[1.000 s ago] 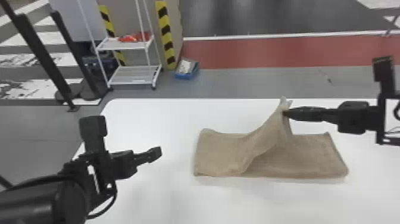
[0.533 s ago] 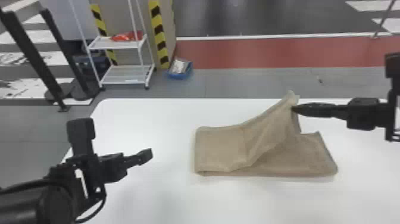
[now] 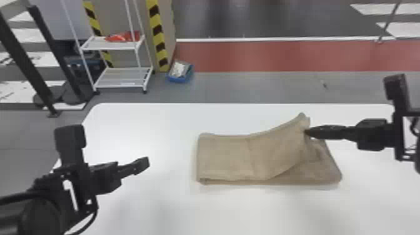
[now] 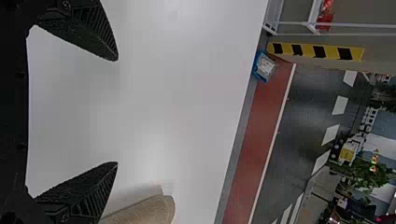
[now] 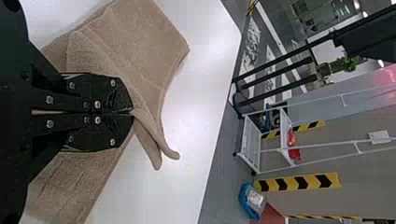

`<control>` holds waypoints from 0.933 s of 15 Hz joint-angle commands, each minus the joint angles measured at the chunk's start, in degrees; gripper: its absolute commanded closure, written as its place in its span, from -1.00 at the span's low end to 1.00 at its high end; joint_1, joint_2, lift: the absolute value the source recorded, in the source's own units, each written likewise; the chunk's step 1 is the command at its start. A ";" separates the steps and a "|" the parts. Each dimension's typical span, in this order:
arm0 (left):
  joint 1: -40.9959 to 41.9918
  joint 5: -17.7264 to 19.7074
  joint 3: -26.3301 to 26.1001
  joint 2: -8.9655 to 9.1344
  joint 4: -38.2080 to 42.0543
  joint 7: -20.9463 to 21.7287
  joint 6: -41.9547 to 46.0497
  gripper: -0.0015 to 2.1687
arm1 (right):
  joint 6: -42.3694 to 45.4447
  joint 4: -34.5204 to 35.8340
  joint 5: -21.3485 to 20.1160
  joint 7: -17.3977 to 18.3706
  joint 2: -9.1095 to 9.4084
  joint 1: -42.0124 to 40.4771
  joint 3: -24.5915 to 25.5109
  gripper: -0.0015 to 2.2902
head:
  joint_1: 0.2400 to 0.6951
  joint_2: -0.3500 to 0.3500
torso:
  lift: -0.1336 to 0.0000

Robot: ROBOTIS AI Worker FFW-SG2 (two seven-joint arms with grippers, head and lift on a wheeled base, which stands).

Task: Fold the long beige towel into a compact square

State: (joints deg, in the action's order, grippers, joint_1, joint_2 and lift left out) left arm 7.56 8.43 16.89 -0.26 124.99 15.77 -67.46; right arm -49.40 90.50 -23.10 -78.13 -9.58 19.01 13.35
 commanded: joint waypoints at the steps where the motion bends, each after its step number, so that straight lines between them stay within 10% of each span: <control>1: 0.00 -0.08 -0.10 0.41 -0.45 0.05 0.00 -0.92 | 0.04 -1.02 -1.15 -0.19 -1.58 -0.90 0.45 0.32 | 1.00 0.11 | -0.86; 9: -0.79 -0.61 -1.86 0.41 -0.63 0.22 -0.18 -0.92 | -22.81 7.42 -0.63 -0.19 -4.40 -3.63 2.03 0.31 | 1.00 -0.05 | -0.86; 14: -0.79 -1.05 -2.65 0.41 -0.71 0.40 -0.35 -0.92 | -17.89 5.83 -7.75 -0.19 -4.48 -5.03 0.19 0.31 | 1.00 -0.16 | -0.86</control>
State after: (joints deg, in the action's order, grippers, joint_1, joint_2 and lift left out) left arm 6.76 7.43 14.45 -0.26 124.30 16.16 -67.69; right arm -68.31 96.57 -28.73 -78.13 -14.01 14.47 14.24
